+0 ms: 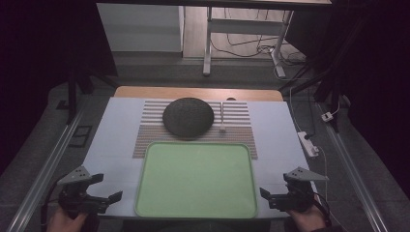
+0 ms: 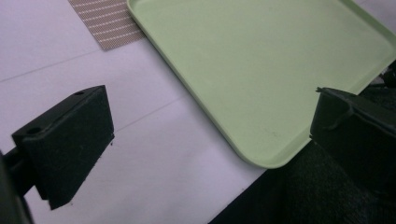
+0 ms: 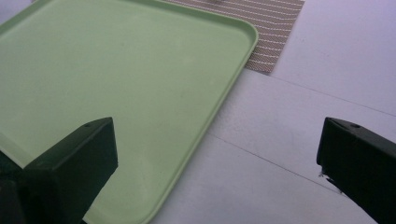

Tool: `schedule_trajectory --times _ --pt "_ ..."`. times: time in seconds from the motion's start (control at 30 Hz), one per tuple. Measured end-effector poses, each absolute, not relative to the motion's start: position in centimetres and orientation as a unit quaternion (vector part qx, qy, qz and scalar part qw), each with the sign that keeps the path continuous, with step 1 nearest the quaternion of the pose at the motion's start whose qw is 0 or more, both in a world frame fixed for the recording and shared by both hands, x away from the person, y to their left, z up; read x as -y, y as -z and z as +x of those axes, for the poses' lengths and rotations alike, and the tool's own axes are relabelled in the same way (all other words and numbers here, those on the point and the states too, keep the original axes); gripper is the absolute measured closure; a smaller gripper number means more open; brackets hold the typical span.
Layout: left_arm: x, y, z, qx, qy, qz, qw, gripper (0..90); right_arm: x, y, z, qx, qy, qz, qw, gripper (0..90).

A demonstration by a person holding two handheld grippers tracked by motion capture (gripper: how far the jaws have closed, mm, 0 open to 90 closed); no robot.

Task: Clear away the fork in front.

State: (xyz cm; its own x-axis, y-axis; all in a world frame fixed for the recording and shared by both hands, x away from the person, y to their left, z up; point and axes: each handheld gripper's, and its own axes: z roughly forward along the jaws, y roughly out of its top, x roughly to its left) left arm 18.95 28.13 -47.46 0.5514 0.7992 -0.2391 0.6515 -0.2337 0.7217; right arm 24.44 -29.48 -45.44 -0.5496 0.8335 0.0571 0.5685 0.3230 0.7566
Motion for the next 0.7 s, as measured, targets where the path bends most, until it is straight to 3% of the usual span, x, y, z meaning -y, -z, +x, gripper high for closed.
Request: schedule_trajectory --times 0.7 --pt "-28.06 47.51 18.98 -0.463 -0.084 0.784 0.405 0.0 29.06 45.56 24.63 -0.807 -0.366 0.433 0.166 0.0"
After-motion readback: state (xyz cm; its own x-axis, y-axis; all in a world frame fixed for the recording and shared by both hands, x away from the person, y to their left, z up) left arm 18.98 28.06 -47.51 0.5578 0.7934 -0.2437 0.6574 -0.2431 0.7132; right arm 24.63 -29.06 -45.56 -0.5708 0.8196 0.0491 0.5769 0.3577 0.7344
